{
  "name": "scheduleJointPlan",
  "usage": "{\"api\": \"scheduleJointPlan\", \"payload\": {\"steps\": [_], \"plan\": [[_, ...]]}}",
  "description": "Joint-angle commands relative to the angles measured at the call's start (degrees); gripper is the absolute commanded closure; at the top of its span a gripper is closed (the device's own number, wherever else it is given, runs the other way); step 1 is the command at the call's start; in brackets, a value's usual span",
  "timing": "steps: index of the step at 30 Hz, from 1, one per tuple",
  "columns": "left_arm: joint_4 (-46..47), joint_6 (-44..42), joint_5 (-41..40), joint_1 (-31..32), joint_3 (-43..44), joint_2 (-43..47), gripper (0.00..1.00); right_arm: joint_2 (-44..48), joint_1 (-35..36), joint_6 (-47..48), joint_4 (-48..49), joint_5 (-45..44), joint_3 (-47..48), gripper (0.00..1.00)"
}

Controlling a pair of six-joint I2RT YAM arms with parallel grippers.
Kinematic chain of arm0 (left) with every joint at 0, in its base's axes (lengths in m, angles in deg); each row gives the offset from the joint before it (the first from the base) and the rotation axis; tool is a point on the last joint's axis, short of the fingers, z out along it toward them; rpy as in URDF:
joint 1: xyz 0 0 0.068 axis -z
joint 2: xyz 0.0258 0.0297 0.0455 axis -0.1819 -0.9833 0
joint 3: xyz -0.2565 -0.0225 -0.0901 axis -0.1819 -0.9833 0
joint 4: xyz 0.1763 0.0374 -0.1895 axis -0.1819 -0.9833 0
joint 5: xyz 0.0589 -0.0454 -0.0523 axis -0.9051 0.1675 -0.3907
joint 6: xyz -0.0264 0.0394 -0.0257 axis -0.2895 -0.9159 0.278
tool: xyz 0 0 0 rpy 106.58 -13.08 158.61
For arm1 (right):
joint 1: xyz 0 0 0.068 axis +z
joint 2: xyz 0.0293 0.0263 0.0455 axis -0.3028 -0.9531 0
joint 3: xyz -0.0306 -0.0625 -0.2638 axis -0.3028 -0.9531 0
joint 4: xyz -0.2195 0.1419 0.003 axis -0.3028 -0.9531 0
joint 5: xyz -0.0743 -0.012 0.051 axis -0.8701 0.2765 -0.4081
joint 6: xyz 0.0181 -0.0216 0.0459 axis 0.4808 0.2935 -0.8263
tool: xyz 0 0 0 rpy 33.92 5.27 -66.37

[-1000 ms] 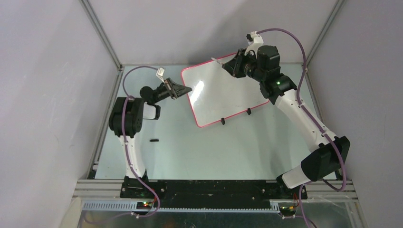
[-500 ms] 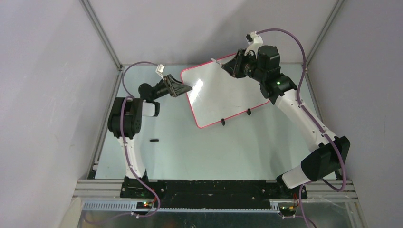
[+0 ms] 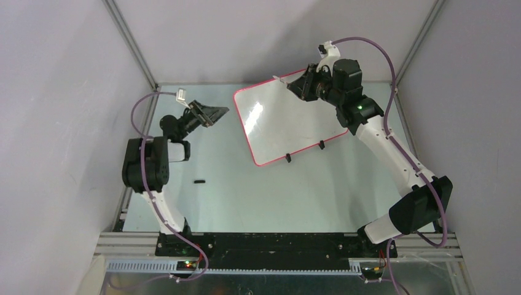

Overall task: Write a sentence on the whiteboard
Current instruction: Place the whiteboard at the center of the board, then hold the whiteboard at the center of the board.

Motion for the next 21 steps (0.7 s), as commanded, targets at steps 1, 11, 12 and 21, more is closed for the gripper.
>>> {"api": "scheduleJointPlan", "payload": {"steps": [1, 11, 12, 21], "plan": [[-14.99, -15.43, -7.52, 0.15, -2.29, 11.20, 0.01, 1.98, -0.29, 0.01, 1.54, -0.63, -0.04, 1.00], [-61.15, -38.01, -40.31, 5.26, 3.32, 31.14, 0.01, 2.31, -0.51, -0.35, 2.23, -0.36, -0.53, 1.00], [-62.31, -36.27, -43.98, 5.21, 4.80, 31.30, 0.01, 2.21, -0.56, -0.38, 2.28, -0.31, -0.58, 1.00], [-67.02, -26.08, -61.75, 2.03, 17.06, 25.64, 0.01, 1.31, -0.60, -1.10, 3.14, 0.49, -0.41, 1.00]]}}
